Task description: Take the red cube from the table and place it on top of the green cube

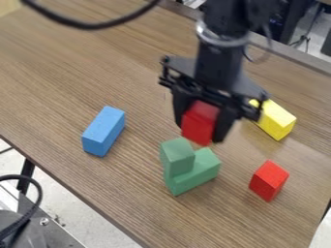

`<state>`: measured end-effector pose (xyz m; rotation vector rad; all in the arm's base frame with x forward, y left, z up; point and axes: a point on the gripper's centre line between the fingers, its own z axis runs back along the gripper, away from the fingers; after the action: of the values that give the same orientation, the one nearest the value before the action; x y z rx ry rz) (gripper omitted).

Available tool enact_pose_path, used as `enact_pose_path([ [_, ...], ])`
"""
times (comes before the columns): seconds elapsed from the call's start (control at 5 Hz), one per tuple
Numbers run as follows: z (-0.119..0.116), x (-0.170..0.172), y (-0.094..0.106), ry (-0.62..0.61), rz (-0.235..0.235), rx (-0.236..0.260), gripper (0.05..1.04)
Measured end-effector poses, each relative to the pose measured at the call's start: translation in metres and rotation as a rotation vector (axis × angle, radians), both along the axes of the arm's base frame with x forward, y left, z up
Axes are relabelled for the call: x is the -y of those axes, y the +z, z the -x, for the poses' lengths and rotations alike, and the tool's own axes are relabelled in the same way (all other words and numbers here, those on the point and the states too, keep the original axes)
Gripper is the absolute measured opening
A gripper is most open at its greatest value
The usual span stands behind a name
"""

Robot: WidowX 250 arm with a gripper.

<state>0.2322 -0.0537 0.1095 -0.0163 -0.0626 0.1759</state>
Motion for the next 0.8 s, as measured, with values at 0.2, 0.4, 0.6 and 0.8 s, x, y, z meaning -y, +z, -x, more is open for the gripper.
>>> enact_pose_path([
  [0.2, -0.01, -0.01, -0.017, 0.033, 0.018, -0.062, 0.593],
  [0.4, -0.009, -0.015, -0.022, 0.062, 0.035, -0.095, 0.593],
  [0.6, -0.001, -0.02, -0.021, 0.072, 0.037, -0.121, 0.593],
  [0.8, 0.002, -0.019, -0.023, 0.072, 0.047, -0.128, 0.593],
])
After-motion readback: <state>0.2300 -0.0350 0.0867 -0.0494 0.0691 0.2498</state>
